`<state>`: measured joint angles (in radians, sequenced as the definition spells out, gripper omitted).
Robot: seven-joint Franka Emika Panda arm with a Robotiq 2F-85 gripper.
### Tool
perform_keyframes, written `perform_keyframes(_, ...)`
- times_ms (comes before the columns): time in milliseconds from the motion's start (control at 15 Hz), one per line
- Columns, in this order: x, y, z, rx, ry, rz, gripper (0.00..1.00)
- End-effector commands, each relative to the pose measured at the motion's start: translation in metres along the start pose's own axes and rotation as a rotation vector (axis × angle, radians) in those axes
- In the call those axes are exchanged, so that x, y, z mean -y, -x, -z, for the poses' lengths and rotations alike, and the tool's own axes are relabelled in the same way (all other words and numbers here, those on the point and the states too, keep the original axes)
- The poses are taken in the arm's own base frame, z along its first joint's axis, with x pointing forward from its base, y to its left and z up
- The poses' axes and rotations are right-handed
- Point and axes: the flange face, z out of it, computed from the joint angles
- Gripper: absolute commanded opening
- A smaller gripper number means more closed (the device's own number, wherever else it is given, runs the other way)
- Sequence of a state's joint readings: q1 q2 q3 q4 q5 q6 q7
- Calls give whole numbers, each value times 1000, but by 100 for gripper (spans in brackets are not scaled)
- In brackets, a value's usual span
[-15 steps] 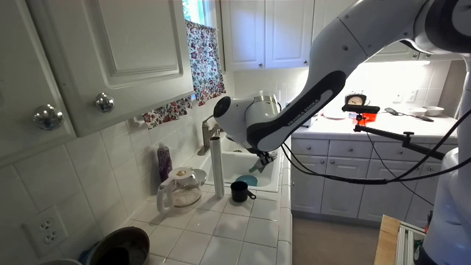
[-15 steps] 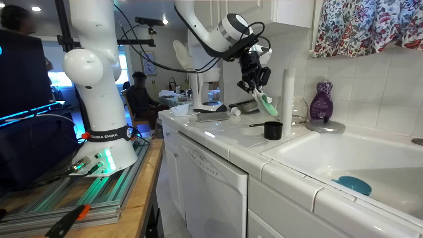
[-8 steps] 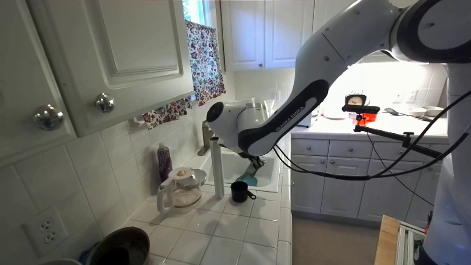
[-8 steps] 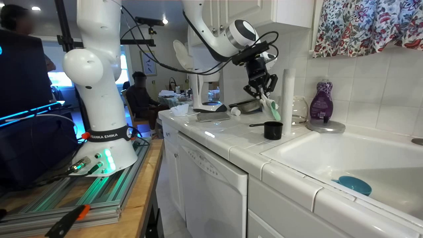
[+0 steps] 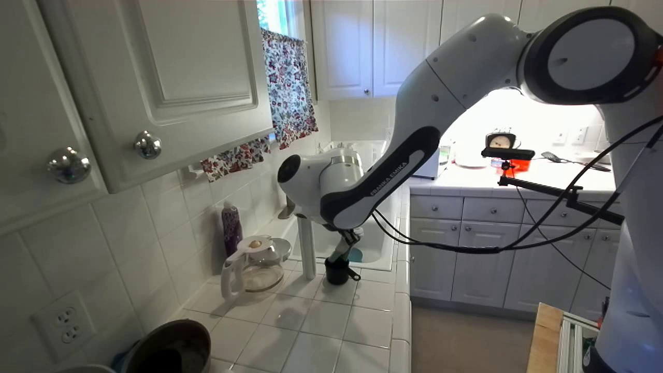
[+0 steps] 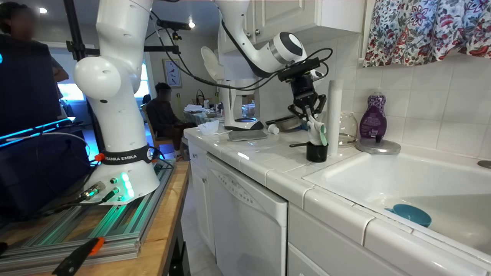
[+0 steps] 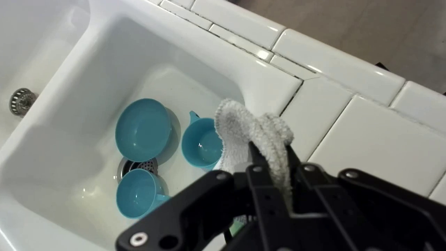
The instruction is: Move the measuring cup to the right then put the towel in the measuring cup.
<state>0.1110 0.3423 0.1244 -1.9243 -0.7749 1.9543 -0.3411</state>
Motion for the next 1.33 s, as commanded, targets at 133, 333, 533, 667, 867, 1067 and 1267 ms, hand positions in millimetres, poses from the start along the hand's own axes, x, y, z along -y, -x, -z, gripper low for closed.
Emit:
perform_keyframes(133, -4, -28, 0, -2, -17, 80, 4)
perform_keyframes(333, -3, -33, -4, -10, -38, 88, 4)
perform_keyframes(533, 0, -36, -10, -24, -56, 91, 4)
perform_keyframes(667, 4, -38, -13, -42, -68, 85, 4)
perform_keyframes(867, 9, -43, -16, -90, -83, 63, 4)
perform_keyframes(1067, 11, -48, -18, -159, -88, 43, 4)
perform_keyframes(1267, 11, -48, -22, -221, -99, 22, 4)
